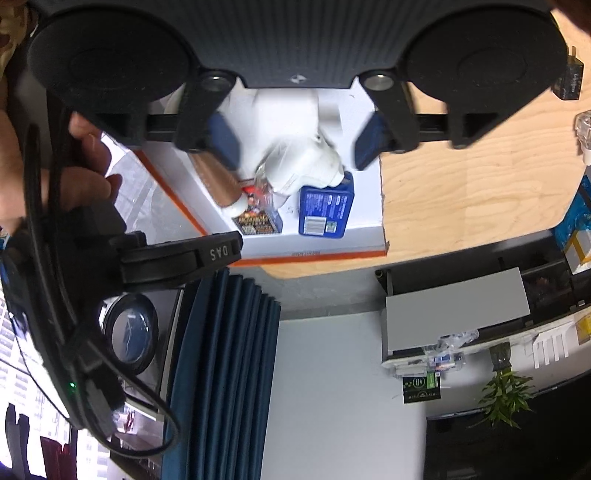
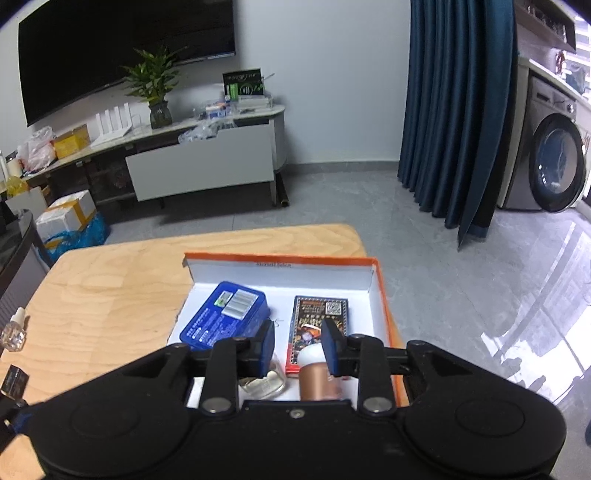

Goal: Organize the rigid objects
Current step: 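Lower the bronze tube into the box and open the right tool while the left tool releases the charger, then grasp the black charger with the left tool while the right tool grasps the glass diffuser bottle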

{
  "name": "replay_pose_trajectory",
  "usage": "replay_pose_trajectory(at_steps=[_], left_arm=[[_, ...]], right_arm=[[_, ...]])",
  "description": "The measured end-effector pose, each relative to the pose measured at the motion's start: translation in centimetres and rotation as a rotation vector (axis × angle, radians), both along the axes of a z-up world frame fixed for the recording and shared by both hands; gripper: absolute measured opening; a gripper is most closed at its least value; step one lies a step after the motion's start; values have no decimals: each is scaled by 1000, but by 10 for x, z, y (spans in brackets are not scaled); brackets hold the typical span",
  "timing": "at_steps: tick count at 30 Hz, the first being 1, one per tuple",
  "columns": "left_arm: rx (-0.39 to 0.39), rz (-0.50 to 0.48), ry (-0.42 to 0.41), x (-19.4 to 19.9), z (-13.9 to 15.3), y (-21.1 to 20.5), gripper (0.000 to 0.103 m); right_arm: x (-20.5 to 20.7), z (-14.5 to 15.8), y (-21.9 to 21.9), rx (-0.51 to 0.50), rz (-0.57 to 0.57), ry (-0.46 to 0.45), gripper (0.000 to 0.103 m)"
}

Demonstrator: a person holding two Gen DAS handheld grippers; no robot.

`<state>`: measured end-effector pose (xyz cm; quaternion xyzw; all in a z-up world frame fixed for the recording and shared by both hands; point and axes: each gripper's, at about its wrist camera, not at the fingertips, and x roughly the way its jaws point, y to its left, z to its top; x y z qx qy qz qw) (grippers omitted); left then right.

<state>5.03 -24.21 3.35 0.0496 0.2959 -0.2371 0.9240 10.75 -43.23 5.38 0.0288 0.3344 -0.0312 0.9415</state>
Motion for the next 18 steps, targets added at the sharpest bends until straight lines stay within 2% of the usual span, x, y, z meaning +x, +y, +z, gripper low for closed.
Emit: replay_pose_trajectory(at_steps=[3,8,10,13,16,18], left_arm=[[-2,-1,-13,-4,4,1,78],[-18,34,-23,-9,11,14,81],[-15,56,-26,-10,12,21,81],[-10,88,-34,-14,15,36,82],[8,132,-48,-19,15,59,83],[26,173,-51,-22,13,78,84]], right_arm=[[-9,7,1,-8,-5,-24,36],[-26,21,6,-14,-3,-63,51],[-31,24,10,-13,2,-66,52],[-37,23,18,2,18,-54,54],[-45,22,33,5,40,-51,62],[-49,20,44,19,66,-46,62]])
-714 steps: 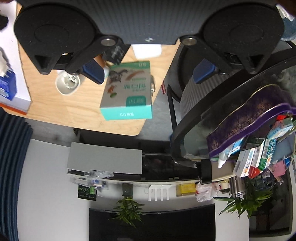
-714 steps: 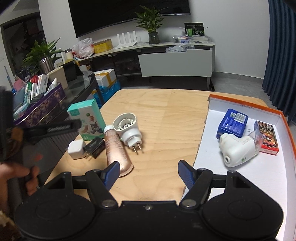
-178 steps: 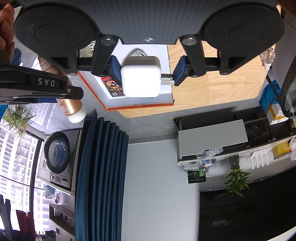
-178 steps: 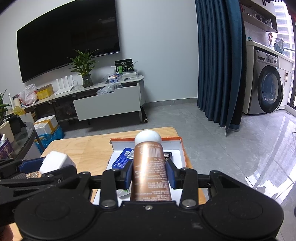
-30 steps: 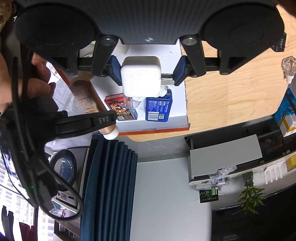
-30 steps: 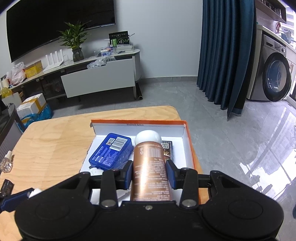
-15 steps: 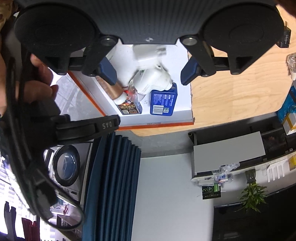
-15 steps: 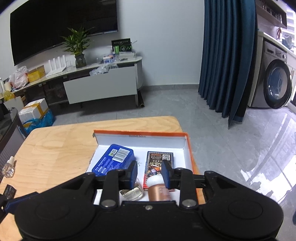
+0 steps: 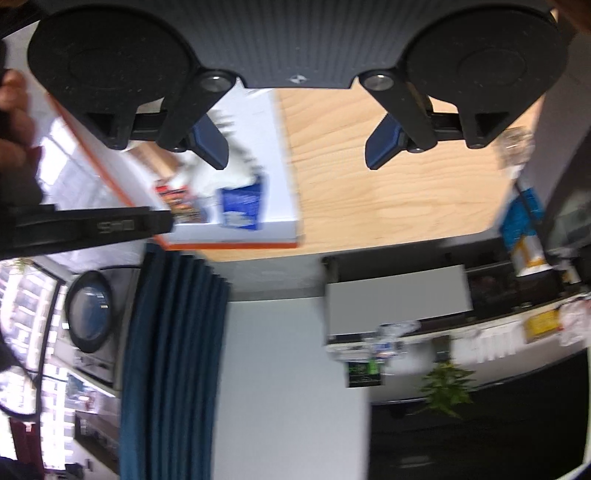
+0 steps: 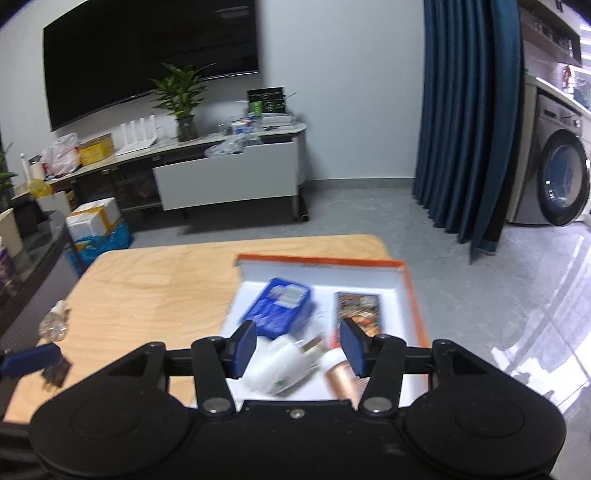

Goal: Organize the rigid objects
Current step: 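Grasp the black charger with the left tool while the right tool grasps the glass diffuser bottle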

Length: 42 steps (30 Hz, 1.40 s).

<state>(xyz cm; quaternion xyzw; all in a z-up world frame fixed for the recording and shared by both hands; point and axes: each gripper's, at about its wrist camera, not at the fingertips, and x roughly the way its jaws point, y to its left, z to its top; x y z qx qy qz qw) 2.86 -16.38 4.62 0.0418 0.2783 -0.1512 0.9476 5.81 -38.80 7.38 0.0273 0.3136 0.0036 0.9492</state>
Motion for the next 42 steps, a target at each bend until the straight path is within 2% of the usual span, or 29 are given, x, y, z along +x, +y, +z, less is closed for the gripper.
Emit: replay_pose_trajectory(at_steps=[8,11,16,21,23,24,27,28,30,35,42], left_arm=[[56,214,50,14,-19,91,85],[70,264,73,26,-30,115,85],[108,269,100,49,-49,129,85],[120,233,124,66,-65,132,81],[127,216,130,69,-70,131,76],[133,211,129,70,-73,130,69],[123,191,135,72,-79,132,54],[112,180,145,73,-81,132,45],[102,170,146,75,-85,134,38],[107,173,132,71,-83,136,37],[57,284,98,40,-64,163,37]], right_arm=[[-6,-10,57,8,126,23,65],[-4,-16,83,19,170,38,65],[0,-23,115,31,236,46,65],[7,-27,136,22,278,50,65],[11,-29,140,22,281,52,65],[13,-30,141,23,283,53,65],[18,-33,145,29,291,59,65],[20,-34,147,30,293,61,65],[24,-36,151,29,295,69,65],[33,-40,169,38,322,88,65],[63,-46,218,106,413,131,71]])
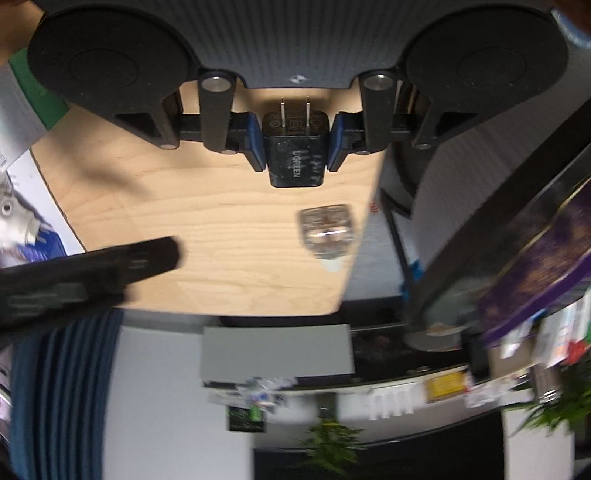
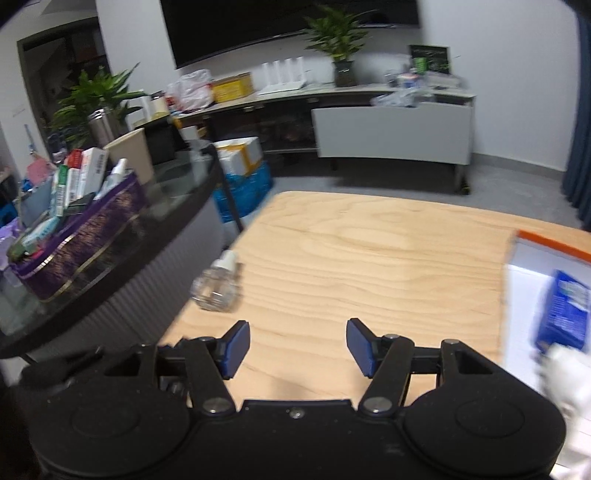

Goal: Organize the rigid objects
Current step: 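Grasp the black charger with the left tool while the right tool grasps the glass diffuser bottle, then carry the black charger and glass bottle with both tools over the white box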

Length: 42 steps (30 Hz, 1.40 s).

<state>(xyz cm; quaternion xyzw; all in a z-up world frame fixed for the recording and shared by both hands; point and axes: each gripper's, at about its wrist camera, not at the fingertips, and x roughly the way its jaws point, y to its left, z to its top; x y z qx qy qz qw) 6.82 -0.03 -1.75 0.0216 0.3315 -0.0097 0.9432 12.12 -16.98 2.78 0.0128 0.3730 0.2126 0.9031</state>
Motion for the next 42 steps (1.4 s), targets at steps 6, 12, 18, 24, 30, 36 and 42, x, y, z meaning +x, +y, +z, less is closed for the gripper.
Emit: replay_pose_trajectory(at_steps=[6,12,18,24,30,36,42], left_arm=[[13,106,-43,-26,14,25,37],[-12,174,-66,-32,17,43,37],[-60,210,-72,-29,17,51,37],[-61,190,-77,-28,20,43,37],[-67,118,-84,-35,28,21,37],[-86,-3,-96,-47,44,-24,37],[-127,-164,-96,-52,65,-86,37]], right_arm=[[34,-22,58,47,42,64,76],[59,-47,108,-5,45,89,77],[73,-62,126,-60,30,66,76],[61,-63,110,-133,28,11,59],[18,-42,58,-119,-11,-41,59],[-38,-7,-25,-96,-112,-99,59],[-87,28,-113,-77,-270,-155,59]])
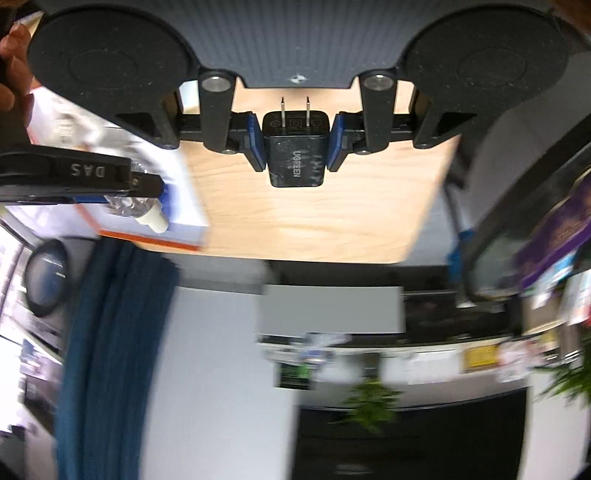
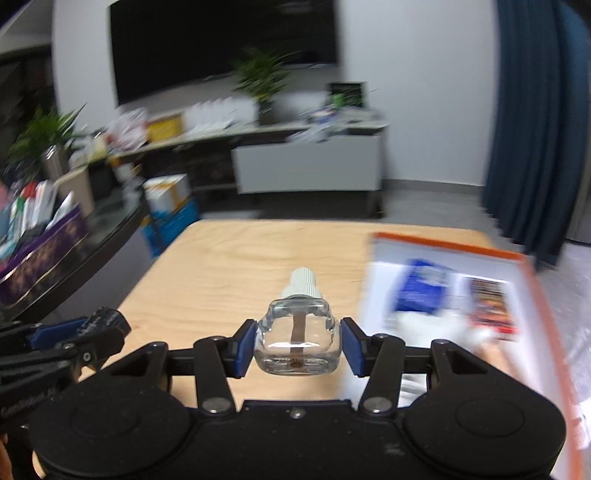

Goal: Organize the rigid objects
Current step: 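Carry the black charger and glass bottle with both tools over the white box, then hold the black charger and glass bottle above the white box with both tools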

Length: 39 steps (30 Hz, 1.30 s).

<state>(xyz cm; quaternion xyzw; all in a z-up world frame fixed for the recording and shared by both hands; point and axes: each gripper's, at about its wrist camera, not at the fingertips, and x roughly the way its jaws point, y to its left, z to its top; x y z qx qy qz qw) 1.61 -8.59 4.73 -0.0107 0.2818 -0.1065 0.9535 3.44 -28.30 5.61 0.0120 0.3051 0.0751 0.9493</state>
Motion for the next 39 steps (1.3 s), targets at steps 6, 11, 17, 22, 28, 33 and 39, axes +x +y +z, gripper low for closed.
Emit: replay_pose_trajectory(at_steps=[6,11,17,22,28,33,39], left_arm=[[9,-167,-12,8,20,-68,37],[0,-233,-35,11,32,-112,37],[-10,-252,-29,21,35,-139,37],[-11,-258,-27,28,39,-150,37],[-9,-248,-38,29,45,-154,37],[-10,-238,-39,29,47,-153,37],[-10,-237,-39,28,47,-152,37]], right_arm=[[-41,22,-79,7,-151,-40,59],[-55,35,-130,30,-232,-75,59],[-57,42,-160,48,-262,-98,59],[-55,44,-165,55,-248,-105,60],[-46,47,-163,47,-230,-98,60],[-40,49,-160,41,-222,-94,60],[-40,53,-158,32,-217,-96,60]])
